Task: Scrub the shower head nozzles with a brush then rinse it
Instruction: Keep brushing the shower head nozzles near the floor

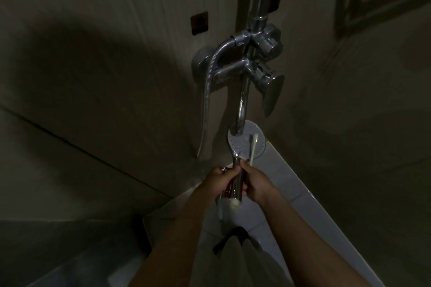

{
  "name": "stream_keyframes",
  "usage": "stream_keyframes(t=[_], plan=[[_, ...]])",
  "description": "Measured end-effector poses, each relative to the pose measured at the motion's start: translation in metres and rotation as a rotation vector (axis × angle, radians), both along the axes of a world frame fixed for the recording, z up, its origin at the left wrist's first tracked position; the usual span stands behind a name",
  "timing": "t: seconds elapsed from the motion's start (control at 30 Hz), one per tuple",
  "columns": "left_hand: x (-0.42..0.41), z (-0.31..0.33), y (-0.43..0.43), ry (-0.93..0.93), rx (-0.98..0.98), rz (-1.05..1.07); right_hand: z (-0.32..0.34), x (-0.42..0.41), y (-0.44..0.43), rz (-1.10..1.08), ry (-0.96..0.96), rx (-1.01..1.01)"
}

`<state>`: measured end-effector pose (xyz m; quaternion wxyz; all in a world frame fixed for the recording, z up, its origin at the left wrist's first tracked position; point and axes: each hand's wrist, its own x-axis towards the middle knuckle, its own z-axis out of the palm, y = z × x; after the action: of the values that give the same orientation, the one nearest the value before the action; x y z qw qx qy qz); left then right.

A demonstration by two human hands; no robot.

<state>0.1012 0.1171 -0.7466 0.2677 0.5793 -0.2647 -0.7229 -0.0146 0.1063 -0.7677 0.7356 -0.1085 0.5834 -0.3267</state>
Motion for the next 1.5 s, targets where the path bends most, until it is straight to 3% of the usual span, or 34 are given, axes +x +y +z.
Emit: stream_keyframes(t=[0.53,0.97,1.27,1.5], plan=[[-0.004,-0.015,0.0,-0.042,-0.169,0.023,-0.018,0.008,0.002,-0.068,0.031,-0.092],[-0.003,-0.037,0.021,-0.061,-0.136,0.053,-0.042,0.008,0.032,-0.294,-0.25,-0.031],[0.008,-0.036,0.039,-0.08,-0.122,0.072,-0.039,0.017,0.046,-0.277,-0.259,-0.008],[0.023,-0.038,0.042,-0.203,-0.194,-0.004,-0.033,0.025,0.047,-0.226,-0.225,0.006]])
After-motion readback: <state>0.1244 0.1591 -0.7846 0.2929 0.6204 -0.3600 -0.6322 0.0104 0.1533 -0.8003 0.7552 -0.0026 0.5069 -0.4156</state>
